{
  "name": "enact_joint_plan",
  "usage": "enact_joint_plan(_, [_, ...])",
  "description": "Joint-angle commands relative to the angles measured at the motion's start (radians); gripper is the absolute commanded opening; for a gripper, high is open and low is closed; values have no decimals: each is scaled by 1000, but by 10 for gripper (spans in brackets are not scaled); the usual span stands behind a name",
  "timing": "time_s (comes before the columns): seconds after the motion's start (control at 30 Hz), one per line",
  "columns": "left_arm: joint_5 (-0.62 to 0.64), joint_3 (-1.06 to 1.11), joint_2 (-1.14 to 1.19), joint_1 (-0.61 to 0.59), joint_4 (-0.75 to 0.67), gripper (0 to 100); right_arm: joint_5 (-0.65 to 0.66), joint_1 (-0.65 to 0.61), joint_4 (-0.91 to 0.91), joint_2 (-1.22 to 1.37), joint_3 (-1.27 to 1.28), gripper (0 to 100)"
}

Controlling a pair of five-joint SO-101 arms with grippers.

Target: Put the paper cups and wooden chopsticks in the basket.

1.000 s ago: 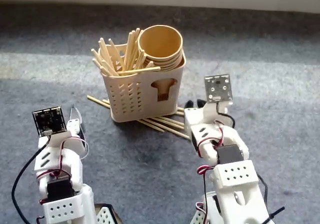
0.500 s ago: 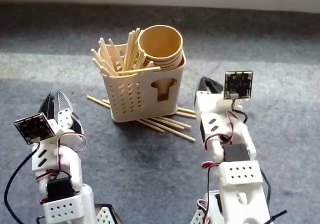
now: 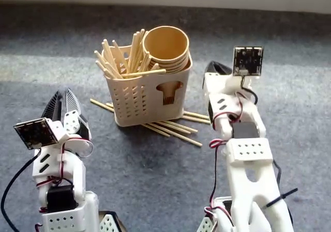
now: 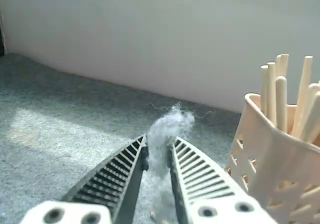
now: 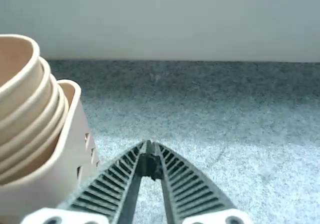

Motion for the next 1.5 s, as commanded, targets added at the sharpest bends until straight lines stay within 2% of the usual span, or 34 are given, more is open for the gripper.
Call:
enact_joint_plan(0.0, [14,-51,8,15,-3,73,-2,10,-27,76,-111,8])
enact_joint_plan(0.2, [20,-177,240,13,-21,72,-2,31,-33,240,-194,8])
enact_joint_plan(0.5, [83,-414,858,36,-229,31,-5,27,-35,464,-326,8])
enact_joint_plan(0.7, [83,-532,1142,82,-304,31,-2,-15,-35,498,-332,8])
enact_joint_plan(0.9, [91,-613,1242,160,-319,31,0,-94,-35,490,-332,8])
enact_joint_plan(1.03, [160,-674,1273,194,-315,31,0,-130,-35,490,-332,8])
enact_joint_plan(1.47, [158,-826,1428,298,-319,34,2,-136,-30,489,-335,8])
